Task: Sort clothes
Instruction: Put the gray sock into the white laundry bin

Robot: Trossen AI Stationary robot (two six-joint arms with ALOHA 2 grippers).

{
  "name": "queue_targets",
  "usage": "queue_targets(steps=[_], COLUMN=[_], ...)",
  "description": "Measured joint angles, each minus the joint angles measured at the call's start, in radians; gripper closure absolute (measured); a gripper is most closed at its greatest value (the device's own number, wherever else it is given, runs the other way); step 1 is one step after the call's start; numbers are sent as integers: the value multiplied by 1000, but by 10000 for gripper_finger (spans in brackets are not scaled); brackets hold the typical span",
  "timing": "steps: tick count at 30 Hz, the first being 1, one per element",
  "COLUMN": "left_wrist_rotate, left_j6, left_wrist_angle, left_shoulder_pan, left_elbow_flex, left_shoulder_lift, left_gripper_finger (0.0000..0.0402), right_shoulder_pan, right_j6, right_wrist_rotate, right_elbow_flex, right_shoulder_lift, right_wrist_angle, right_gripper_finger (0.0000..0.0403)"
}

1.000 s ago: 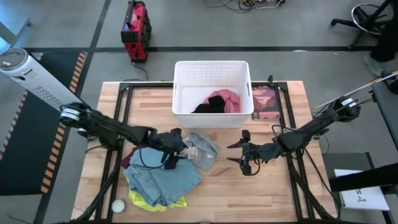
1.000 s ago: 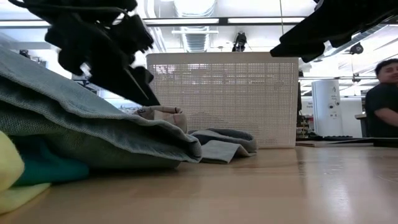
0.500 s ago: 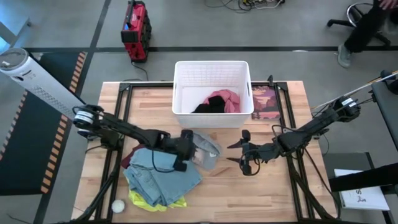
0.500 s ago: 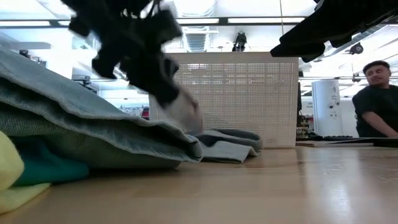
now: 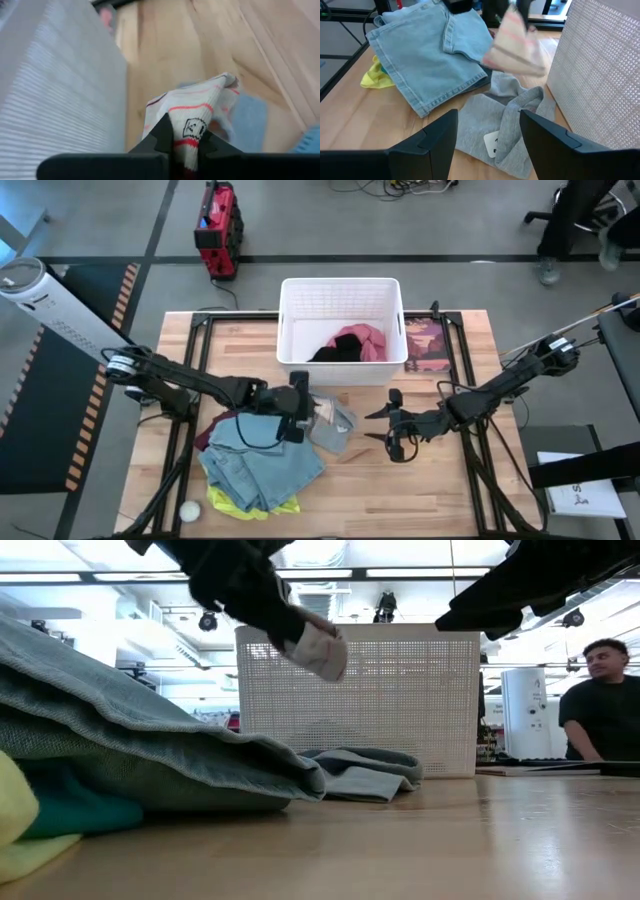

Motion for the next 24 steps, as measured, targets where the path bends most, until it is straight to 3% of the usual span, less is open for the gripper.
queue_targets(steps=[8, 12, 21, 24], left_wrist_rotate=[1, 72, 158, 282], left_j6=[89, 126, 186, 155], left_wrist_angle=[53, 64, -47, -91], left_shoulder_pan=[77, 149, 362, 439], left_elbow_flex=[10, 72, 261, 310], left_shoulder_lift=[-121, -154, -91, -44], left_gripper_finger=[399, 400, 399, 399], right_shoulder_pan=[0, 0, 0, 0], right_j6=[0, 0, 7, 7], right_wrist_rotate=[0, 0, 0, 0], right_elbow_flex=[0, 0, 1, 1], right_shoulder_lift=[0, 0, 0, 0], right_wrist_angle=[8, 8, 8, 7], right_gripper_finger=[203, 203, 203, 204])
